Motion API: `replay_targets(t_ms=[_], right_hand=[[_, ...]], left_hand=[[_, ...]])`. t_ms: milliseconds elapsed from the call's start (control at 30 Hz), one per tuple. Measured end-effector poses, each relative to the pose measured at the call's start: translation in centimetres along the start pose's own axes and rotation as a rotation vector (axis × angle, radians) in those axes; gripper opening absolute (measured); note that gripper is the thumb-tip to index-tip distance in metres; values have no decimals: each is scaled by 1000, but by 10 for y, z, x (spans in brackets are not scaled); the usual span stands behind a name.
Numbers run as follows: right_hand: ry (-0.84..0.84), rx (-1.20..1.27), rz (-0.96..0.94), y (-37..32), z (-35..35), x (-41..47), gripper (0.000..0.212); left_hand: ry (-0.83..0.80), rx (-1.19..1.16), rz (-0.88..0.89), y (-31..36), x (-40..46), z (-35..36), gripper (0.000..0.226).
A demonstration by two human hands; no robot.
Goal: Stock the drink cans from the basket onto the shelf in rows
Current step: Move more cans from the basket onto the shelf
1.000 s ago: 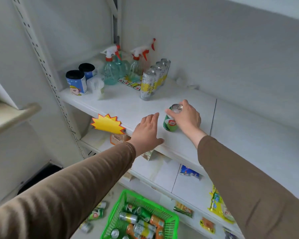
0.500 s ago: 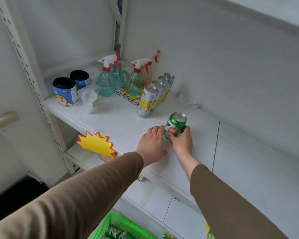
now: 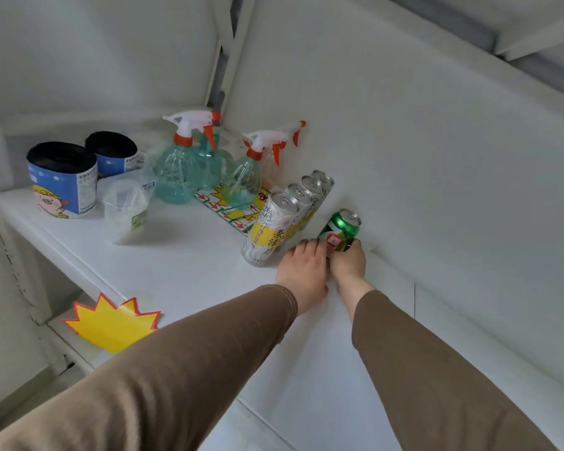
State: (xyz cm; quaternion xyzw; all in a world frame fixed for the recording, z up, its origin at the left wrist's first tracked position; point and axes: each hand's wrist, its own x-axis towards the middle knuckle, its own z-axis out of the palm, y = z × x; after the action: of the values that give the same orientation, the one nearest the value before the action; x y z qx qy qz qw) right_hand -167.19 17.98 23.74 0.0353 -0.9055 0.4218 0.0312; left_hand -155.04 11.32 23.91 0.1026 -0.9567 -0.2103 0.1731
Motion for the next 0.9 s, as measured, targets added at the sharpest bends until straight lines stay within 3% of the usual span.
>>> replay_targets(t_ms=[367, 533, 700, 900], right_hand=[[3, -7, 23, -8, 14, 33, 55], [-42, 105, 63, 5, 6, 21, 108], [-51, -118, -158, 7, -28, -60, 80], [-91, -306, -408, 29, -58, -154, 71]], left_hand=[[-44, -36, -29, -13, 7, 14, 85], [-62, -32, -45, -14, -11, 4, 84], [-86, 2, -31, -11, -52, -12, 87], [-105, 50, 0, -11, -117, -40, 88]])
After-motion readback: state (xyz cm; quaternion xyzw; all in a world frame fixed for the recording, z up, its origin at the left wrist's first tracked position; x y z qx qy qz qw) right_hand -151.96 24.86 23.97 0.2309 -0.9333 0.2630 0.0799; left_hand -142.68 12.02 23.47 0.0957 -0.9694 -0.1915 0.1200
